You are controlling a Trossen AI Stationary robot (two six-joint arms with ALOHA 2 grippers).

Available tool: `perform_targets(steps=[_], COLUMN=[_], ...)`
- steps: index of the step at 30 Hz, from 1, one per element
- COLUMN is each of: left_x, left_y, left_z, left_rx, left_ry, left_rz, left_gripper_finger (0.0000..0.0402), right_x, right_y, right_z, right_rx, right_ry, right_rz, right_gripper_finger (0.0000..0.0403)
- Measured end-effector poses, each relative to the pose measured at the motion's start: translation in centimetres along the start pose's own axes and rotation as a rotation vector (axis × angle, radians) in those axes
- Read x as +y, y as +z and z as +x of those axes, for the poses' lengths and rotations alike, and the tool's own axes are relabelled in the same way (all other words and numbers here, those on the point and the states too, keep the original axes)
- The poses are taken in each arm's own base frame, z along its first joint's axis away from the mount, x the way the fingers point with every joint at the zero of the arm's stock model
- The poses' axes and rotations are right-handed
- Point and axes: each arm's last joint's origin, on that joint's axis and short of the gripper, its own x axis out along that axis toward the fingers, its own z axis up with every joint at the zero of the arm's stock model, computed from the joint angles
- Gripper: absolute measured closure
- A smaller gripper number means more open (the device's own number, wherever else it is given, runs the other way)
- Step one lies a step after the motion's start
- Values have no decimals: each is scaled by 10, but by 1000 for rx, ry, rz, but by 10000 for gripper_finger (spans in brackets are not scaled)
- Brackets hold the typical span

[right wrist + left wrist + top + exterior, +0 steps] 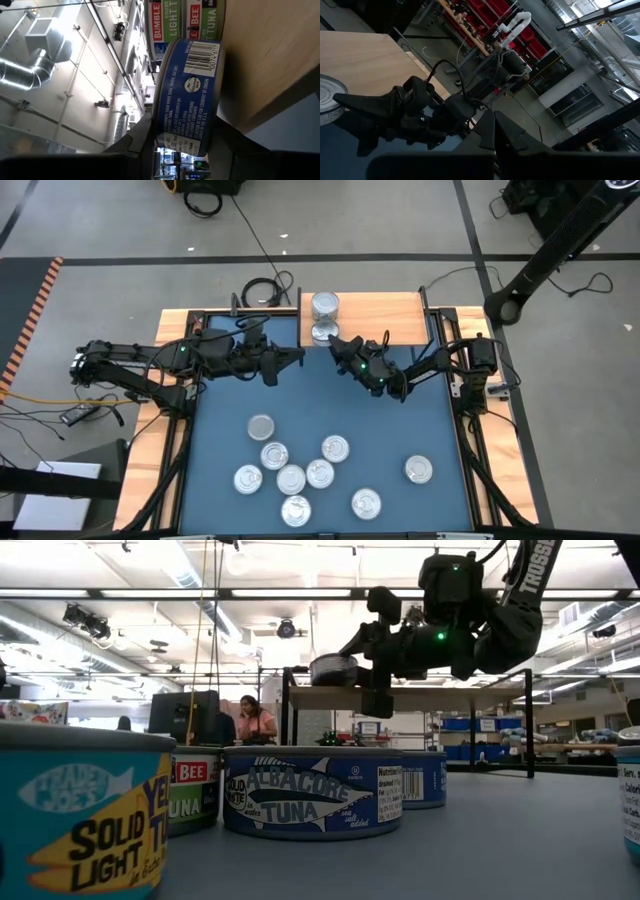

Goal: Stack canned seafood by type on shelf
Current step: Put the blue tuna can on the shelf

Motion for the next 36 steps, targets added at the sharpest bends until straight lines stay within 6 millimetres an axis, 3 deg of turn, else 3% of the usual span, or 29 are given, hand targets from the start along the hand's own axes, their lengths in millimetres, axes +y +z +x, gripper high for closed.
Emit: perform_targets(steps=[7,10,31,36], left_x=[0,-1,-1,0], left_y=[0,-1,-2,-3], left_z=[0,0,0,0], left_rx=[11,27,64,75], left_ry=[-11,-24,-45,-46], left_rz=[-1,-2,-1,0], left_gripper_finger=[401,401,401,401], right_x=[-4,-3,-1,0], right_y=[1,1,2,12], right_z=[0,0,2,10], right_rx=[4,3,43,3], right_ry=[-21,-14,-2,9], right_rz=[-8,10,116,157], right_gripper_finger=[187,170,179,183])
